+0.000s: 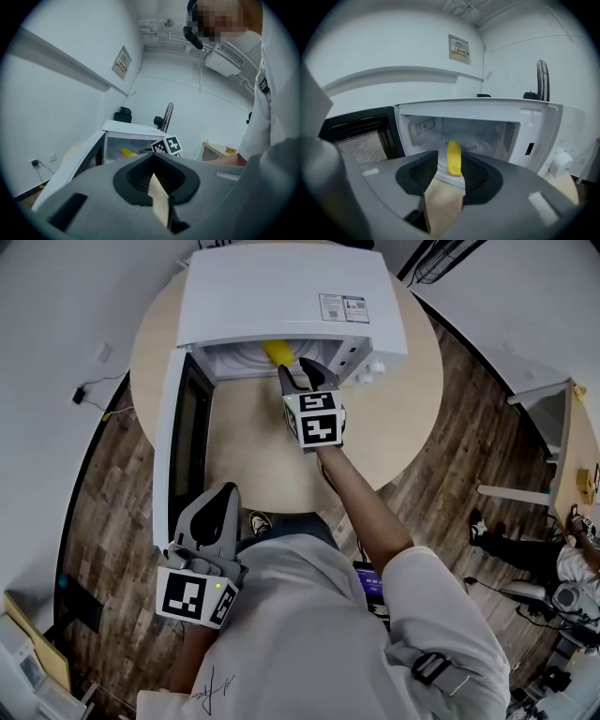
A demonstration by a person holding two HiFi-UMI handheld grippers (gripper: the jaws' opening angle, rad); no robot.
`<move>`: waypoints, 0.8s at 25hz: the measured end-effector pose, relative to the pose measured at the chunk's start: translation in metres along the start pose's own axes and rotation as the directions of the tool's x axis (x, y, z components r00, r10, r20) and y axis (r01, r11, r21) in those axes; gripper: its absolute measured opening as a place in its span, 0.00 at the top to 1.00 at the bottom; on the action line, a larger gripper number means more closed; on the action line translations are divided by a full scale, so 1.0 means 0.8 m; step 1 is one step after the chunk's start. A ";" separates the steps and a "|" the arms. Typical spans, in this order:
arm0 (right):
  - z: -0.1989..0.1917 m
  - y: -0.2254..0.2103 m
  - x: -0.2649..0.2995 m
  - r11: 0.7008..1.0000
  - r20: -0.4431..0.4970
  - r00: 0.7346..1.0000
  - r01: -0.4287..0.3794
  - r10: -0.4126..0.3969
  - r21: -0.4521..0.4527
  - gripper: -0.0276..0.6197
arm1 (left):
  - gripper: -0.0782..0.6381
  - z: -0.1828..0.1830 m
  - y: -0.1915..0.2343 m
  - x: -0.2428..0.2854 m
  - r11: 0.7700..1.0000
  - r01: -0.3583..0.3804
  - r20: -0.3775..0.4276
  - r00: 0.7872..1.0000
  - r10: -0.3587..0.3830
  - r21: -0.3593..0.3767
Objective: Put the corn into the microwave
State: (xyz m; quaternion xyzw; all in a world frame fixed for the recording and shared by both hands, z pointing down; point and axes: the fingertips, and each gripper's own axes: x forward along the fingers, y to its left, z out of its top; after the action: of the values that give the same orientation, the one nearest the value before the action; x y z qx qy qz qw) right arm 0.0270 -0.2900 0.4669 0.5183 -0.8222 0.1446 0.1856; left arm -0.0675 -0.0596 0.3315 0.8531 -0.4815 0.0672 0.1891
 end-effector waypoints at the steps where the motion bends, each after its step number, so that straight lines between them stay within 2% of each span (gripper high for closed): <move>1: -0.001 0.002 -0.005 1.000 0.000 1.000 -0.004 0.004 0.008 0.70 | 0.90 0.001 0.000 -0.002 1.000 0.000 0.004 1.000 0.000 0.000; 10: -0.008 0.011 -0.047 0.999 0.005 1.000 -0.016 0.016 0.038 0.73 | 0.90 -0.003 -0.010 -0.009 0.999 0.032 0.022 0.999 -0.032 -0.006; 20: -0.012 0.014 -0.096 0.998 0.008 1.000 -0.012 0.012 0.061 0.89 | 0.90 -0.002 -0.013 -0.019 0.998 0.052 0.049 0.998 -0.050 -0.026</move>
State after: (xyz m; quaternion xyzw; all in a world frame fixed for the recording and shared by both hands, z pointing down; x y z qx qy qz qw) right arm 0.0485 -0.2203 0.4398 0.5193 -0.8212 0.1687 0.1657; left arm -0.0666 -0.0421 0.3254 0.8639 -0.4648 0.0352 0.1907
